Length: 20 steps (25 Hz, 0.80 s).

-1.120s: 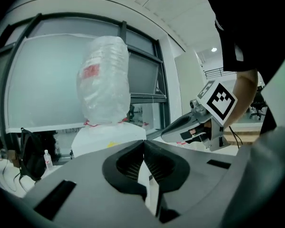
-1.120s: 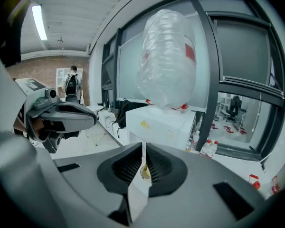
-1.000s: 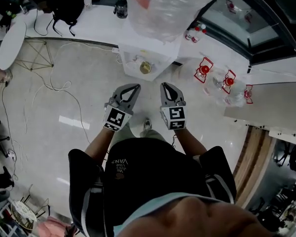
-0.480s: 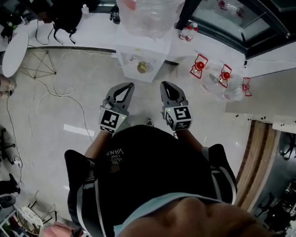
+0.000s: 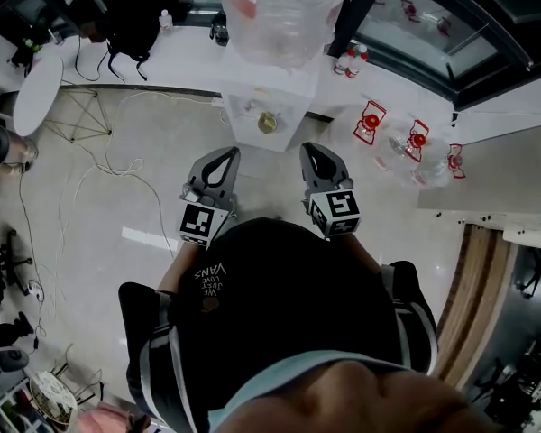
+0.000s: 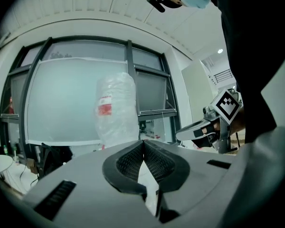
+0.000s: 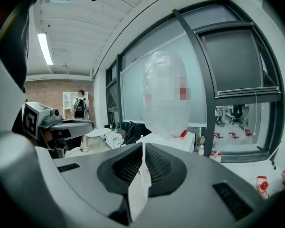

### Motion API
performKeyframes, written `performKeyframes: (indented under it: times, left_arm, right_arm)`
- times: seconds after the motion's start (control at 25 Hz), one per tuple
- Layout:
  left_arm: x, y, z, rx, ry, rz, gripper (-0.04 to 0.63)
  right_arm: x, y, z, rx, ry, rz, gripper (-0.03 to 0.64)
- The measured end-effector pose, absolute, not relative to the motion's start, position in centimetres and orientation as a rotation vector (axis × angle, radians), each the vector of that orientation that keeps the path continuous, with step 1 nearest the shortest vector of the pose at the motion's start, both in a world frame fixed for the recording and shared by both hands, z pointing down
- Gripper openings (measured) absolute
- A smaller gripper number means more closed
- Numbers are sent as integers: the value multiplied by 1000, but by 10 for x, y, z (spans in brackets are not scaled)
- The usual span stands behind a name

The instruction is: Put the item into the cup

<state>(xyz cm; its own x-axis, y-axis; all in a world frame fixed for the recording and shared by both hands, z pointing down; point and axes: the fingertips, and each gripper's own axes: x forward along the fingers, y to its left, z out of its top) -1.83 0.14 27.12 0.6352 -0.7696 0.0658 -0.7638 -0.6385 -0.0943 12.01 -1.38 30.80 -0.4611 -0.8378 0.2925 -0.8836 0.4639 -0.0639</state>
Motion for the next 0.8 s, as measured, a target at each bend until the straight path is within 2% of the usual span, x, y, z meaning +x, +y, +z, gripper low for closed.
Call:
performKeyframes:
  times: [0.8]
  left_arm:
    - [-24, 5, 271, -2769, 1404, -98, 20]
  right_arm:
    - [121, -15, 301, 1515, -2542, 361, 44]
